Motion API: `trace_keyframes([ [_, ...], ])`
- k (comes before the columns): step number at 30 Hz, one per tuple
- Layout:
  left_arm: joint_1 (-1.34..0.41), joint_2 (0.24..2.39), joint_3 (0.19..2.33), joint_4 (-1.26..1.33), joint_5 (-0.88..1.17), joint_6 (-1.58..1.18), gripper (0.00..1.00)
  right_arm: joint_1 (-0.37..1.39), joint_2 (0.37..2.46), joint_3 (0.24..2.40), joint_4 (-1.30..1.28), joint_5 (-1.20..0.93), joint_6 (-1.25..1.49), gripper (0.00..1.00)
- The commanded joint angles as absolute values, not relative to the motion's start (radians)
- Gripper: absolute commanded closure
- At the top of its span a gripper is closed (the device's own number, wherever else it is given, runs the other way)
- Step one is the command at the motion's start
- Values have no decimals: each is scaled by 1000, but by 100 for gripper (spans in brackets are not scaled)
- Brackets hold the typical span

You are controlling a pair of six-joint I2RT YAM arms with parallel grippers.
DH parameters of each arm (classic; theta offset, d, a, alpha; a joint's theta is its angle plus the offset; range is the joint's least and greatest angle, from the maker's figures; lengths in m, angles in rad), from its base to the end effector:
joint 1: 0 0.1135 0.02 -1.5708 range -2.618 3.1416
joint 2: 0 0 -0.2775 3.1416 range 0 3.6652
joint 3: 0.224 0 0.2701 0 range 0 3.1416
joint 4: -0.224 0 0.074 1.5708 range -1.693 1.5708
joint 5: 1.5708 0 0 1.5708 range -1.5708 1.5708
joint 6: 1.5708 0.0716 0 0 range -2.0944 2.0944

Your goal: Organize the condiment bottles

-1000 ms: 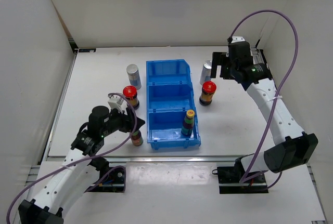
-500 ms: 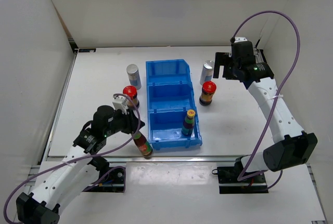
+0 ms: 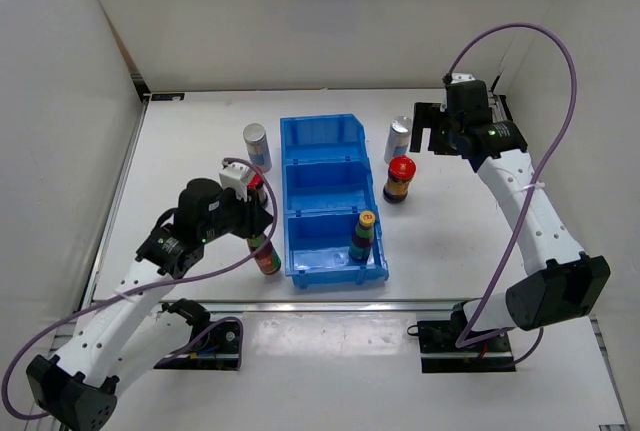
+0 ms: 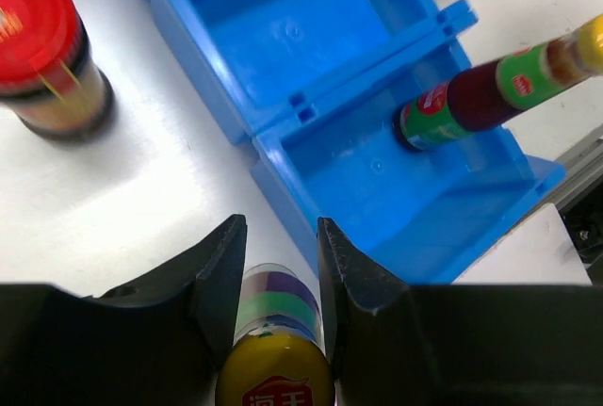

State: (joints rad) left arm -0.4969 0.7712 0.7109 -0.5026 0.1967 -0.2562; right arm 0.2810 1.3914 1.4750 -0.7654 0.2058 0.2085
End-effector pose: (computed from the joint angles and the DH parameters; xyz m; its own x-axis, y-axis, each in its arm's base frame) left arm 0.1775 -0.1122 0.2740 -0.6091 0.0476 -0.7917 0.4739 0.8222 -0.3152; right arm 0.3305 0.0802 0.3775 -0.6170 0.0328 -0.7863 0.0089 0.9994 0.0347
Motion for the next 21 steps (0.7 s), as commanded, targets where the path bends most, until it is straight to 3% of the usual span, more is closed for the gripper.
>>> trace_keyframes([
  [1,-497,770,848,-453,190,-170,89,275,1353,1485,-762,190,216,0],
  [11,-497,929,1175,-453,273,-38,89,255,1316,1467,-742,190,235,0],
  [16,-531,1005,1213,-419,304,-49,89,224,1289,1436,-733,181,244,0],
  [21,-679,1068,1232,-407,261,-49,89,206,1258,1401,-724,181,255,0],
])
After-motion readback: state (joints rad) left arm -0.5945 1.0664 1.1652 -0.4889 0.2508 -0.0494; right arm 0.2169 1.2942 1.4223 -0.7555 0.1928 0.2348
